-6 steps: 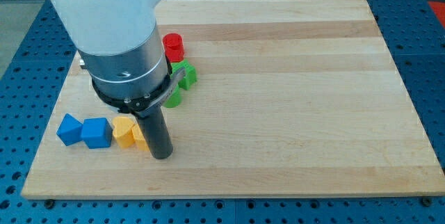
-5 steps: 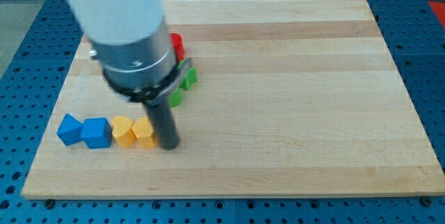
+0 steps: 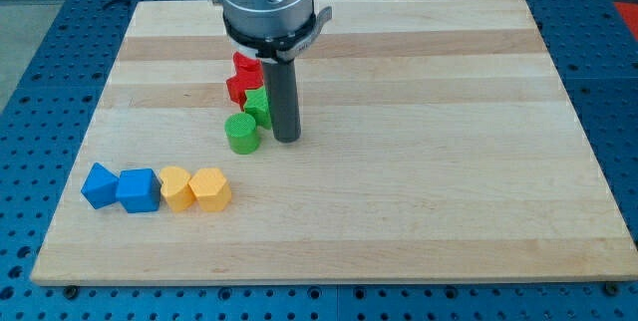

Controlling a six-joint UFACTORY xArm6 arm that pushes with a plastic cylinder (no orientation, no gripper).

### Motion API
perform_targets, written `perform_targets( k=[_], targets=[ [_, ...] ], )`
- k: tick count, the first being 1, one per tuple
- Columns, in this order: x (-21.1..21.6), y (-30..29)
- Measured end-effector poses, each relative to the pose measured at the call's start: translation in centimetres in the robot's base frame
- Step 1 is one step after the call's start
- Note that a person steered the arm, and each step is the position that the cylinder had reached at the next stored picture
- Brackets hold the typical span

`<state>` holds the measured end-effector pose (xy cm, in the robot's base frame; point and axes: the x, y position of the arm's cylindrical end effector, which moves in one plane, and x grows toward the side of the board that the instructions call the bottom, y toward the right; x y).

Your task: Push the green circle towards the center left of the board

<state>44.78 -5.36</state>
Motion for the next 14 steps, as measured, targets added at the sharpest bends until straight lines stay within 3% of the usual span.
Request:
perform_targets(
  k=[5,9,11,14],
  targets=[
    [0.3,-3.7],
    [0.1,2.5],
    [2.9,4.4],
    [3.7,-6.1]
  ],
)
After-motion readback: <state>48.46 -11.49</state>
